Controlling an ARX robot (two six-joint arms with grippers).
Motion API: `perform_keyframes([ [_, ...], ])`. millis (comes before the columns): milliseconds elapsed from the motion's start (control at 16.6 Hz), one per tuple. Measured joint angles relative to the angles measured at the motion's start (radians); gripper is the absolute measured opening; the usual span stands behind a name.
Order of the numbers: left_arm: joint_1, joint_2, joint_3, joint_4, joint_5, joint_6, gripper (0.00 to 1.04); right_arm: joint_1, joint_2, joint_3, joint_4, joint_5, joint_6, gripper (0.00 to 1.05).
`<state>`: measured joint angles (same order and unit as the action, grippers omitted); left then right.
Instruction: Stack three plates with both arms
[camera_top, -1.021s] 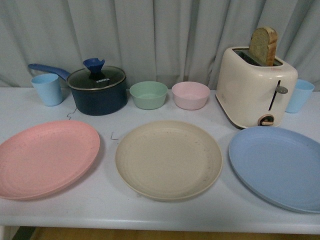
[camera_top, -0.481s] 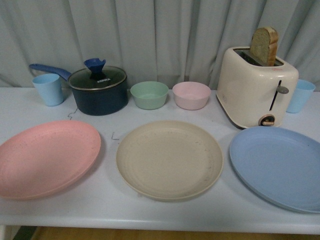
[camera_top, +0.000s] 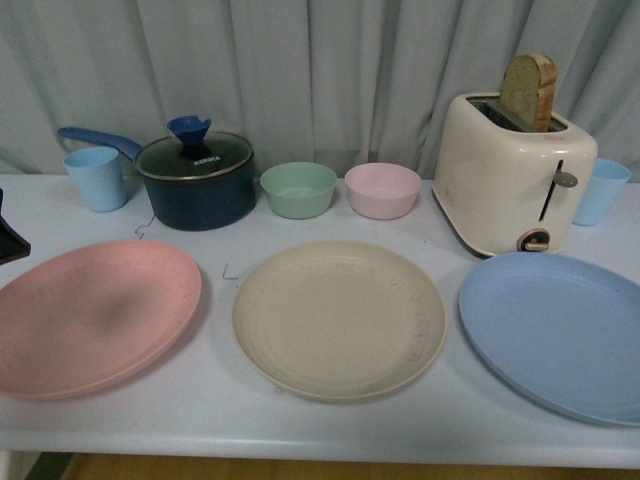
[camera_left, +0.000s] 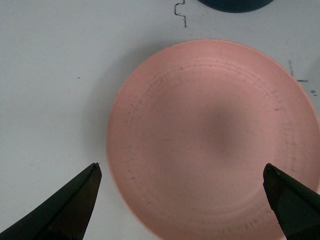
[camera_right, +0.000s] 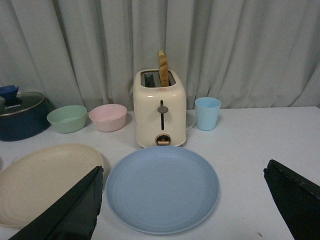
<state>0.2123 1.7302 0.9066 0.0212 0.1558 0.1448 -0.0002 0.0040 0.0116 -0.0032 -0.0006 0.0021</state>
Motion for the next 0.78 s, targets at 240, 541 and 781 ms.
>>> perform_keyframes([
  [240, 0.040, 0.196, 0.174, -0.044, 0.006, 0.023, 0.98, 0.000, 0.000, 0.000, 0.000, 0.000, 0.000, 0.98],
  [541, 0.082, 0.350, 0.241, -0.051, -0.025, 0.041, 0.98, 0.000, 0.000, 0.000, 0.000, 0.000, 0.000, 0.98],
  [781, 0.102, 0.413, 0.262, -0.037, -0.011, 0.036, 0.83, 0.000, 0.000, 0.000, 0.000, 0.000, 0.000, 0.98],
])
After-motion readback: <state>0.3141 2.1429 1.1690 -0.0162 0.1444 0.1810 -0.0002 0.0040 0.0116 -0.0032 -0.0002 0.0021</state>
